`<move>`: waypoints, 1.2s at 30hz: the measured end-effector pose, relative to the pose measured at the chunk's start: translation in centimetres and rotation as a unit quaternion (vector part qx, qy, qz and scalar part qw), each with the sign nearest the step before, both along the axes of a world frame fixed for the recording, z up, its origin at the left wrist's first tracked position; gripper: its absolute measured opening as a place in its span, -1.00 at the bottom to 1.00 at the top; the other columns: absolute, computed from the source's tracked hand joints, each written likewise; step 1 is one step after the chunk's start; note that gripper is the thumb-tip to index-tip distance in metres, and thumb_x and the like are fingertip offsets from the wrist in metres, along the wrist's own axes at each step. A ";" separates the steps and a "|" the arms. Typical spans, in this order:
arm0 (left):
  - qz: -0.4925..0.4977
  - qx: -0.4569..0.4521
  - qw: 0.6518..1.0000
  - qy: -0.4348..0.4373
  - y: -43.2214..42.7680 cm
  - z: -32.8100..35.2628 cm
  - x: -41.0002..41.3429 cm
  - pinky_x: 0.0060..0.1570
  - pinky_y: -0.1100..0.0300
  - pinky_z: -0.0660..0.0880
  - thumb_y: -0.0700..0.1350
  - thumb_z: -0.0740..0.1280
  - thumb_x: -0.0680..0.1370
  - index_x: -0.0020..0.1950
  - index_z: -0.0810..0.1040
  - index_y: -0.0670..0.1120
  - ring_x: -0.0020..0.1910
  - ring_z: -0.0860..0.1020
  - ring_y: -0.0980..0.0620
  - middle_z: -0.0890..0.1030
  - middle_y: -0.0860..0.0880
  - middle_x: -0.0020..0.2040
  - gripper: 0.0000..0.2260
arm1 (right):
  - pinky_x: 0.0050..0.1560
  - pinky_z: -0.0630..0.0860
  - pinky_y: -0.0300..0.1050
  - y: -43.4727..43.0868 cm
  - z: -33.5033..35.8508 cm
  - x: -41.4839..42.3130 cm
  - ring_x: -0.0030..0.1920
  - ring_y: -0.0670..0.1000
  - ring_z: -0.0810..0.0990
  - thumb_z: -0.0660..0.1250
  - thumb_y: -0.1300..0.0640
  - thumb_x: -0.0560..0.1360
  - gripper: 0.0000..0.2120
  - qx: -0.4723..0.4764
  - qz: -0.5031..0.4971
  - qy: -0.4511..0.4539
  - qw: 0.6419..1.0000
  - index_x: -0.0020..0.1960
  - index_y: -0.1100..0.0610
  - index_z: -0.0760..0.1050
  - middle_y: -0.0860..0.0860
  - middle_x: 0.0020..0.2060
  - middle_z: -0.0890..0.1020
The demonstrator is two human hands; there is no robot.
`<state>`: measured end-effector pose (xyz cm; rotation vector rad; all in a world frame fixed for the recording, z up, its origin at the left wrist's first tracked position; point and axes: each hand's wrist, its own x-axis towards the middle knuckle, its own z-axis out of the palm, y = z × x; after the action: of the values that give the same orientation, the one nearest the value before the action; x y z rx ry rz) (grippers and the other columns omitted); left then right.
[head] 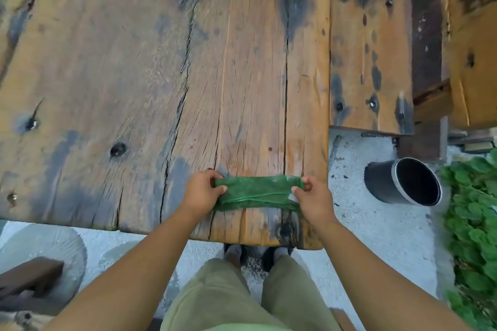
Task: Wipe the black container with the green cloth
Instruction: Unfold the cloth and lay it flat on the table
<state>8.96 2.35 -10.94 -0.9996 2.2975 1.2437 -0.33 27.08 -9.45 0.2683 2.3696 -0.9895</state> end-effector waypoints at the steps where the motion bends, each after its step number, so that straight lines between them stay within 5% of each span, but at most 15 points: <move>1: -0.014 -0.030 0.999 0.011 0.3 -0.6 0.3 -0.26 0.22 0.40 -0.19 0.49 0.50 0.00 0.63 -0.10 -0.12 0.57 -0.03 0.60 -0.02 -0.13 -0.89 | -0.36 0.37 -0.39 -0.2 -0.6 0.1 -0.28 -0.03 0.47 0.43 0.26 0.55 -0.91 0.014 0.005 0.014 1.000 -0.07 0.22 0.52 0.05 -0.24 0.55; 5: -0.052 -0.124 0.990 0.043 1.0 -1.2 0.9 -0.04 0.08 0.47 -0.14 0.46 0.51 0.14 0.57 -0.13 -0.04 0.53 -0.07 0.53 -0.07 0.03 -0.77 | -0.26 0.46 -0.10 -0.7 -1.2 0.0 -0.23 0.03 0.55 0.44 0.17 0.55 -0.89 0.065 0.033 0.052 0.996 -0.05 0.12 0.51 0.00 -0.22 0.58; 8: -0.005 -0.115 0.992 0.046 1.0 -0.8 1.5 -0.08 0.07 0.46 -0.12 0.46 0.53 0.20 0.52 -0.14 -0.03 0.53 -0.10 0.53 -0.10 0.05 -0.71 | -0.21 0.52 0.00 -0.3 -1.0 0.2 -0.20 0.09 0.58 0.44 0.12 0.56 -0.87 0.104 0.054 0.069 0.991 0.03 0.13 0.53 0.03 -0.18 0.58; 11: -0.031 -0.173 0.984 0.036 0.8 -0.1 2.3 -0.20 0.00 0.48 -0.11 0.40 0.57 0.13 0.47 -0.12 -0.08 0.54 -0.15 0.52 -0.10 0.06 -0.80 | -0.20 0.51 -0.01 0.0 -0.5 0.3 -0.16 0.08 0.56 0.42 0.14 0.57 -0.82 0.124 0.090 0.111 0.982 0.12 0.09 0.49 0.03 -0.05 0.55; 15: -0.076 -0.175 0.978 0.084 0.4 0.6 2.9 -0.10 -0.07 0.55 -0.18 0.37 0.57 0.13 0.51 -0.16 -0.03 0.57 -0.16 0.53 -0.12 0.09 -0.84 | -0.09 0.53 0.00 -0.9 0.4 0.8 -0.11 -0.01 0.52 0.39 0.20 0.56 -0.84 0.069 0.176 0.157 0.969 0.07 0.04 0.45 -0.05 -0.06 0.48; 18: -0.236 -0.148 0.952 0.124 0.6 0.9 2.8 0.06 0.07 0.49 -0.01 0.46 0.52 0.17 0.54 -0.13 0.07 0.49 -0.05 0.51 -0.07 0.11 -0.69 | -0.09 0.50 -0.08 -1.9 0.7 1.7 -0.05 -0.03 0.53 0.39 0.18 0.57 -0.85 0.067 0.289 0.173 0.939 0.12 0.09 0.50 -0.04 0.02 0.50; 21: -0.386 -0.201 0.897 0.077 1.4 0.6 3.0 0.14 -0.02 0.46 0.09 0.44 0.50 0.25 0.48 -0.09 0.15 0.41 -0.09 0.45 -0.08 0.20 -0.57 | -0.10 0.45 -0.12 -2.5 0.4 2.4 0.07 0.03 0.52 0.41 0.10 0.56 -0.72 0.097 0.382 0.140 0.909 0.24 0.10 0.48 0.02 0.14 0.46; 27: -0.402 -0.192 0.891 0.087 0.2 0.8 1.7 0.03 0.02 0.47 -0.09 0.39 0.56 0.17 0.50 -0.09 0.15 0.41 -0.10 0.44 -0.07 0.18 -0.78 | -0.10 0.40 -0.13 -3.1 0.1 2.4 0.15 0.05 0.48 0.43 0.01 0.54 -0.61 0.126 0.386 0.107 0.908 0.30 0.07 0.41 0.02 0.19 0.39; 31: -0.455 -0.217 0.861 0.067 -0.2 0.8 1.7 0.04 0.01 0.47 -0.07 0.40 0.53 0.26 0.40 -0.08 0.15 0.37 -0.09 0.38 -0.09 0.23 -0.65 | 0.00 0.53 -0.04 -3.0 0.0 2.5 0.16 0.08 0.45 0.49 0.02 0.49 -0.52 0.139 0.416 0.101 0.893 0.30 0.08 0.36 0.05 0.20 0.36; 36: -0.477 -0.239 0.842 0.077 -0.2 0.8 1.2 0.02 0.02 0.47 -0.15 0.34 0.55 0.26 0.40 -0.10 0.15 0.39 -0.11 0.40 -0.11 0.26 -0.71 | -0.02 0.56 0.03 -3.5 0.1 1.3 0.13 0.11 0.51 0.41 0.13 0.55 -0.70 0.130 0.412 0.098 0.896 0.24 0.09 0.41 0.06 0.18 0.43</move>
<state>10.16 2.12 -10.10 0.2281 2.6944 0.3357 0.95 23.55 -9.31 -0.7278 2.4071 -0.2957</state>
